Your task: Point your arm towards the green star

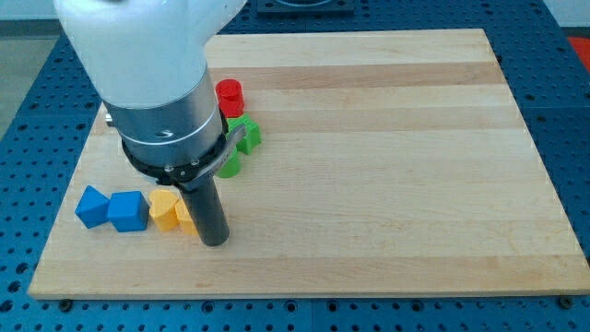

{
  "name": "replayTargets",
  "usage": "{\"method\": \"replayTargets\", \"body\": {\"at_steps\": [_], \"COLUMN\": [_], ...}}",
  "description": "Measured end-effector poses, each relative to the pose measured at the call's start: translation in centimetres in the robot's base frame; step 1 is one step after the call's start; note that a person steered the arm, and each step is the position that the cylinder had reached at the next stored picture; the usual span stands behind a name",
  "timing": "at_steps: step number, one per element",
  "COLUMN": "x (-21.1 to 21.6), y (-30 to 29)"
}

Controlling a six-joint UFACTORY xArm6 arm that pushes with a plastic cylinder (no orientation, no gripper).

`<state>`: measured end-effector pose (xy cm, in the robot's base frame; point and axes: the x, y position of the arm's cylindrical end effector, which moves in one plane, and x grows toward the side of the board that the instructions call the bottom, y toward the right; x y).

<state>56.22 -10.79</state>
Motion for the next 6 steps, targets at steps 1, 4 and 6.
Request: {"method": "replayTargets", "body": {"at_steps": [1,4,6], "x": [-2.2,-8.4,-11.4], "y": [2.2,5.1,5.4]}}
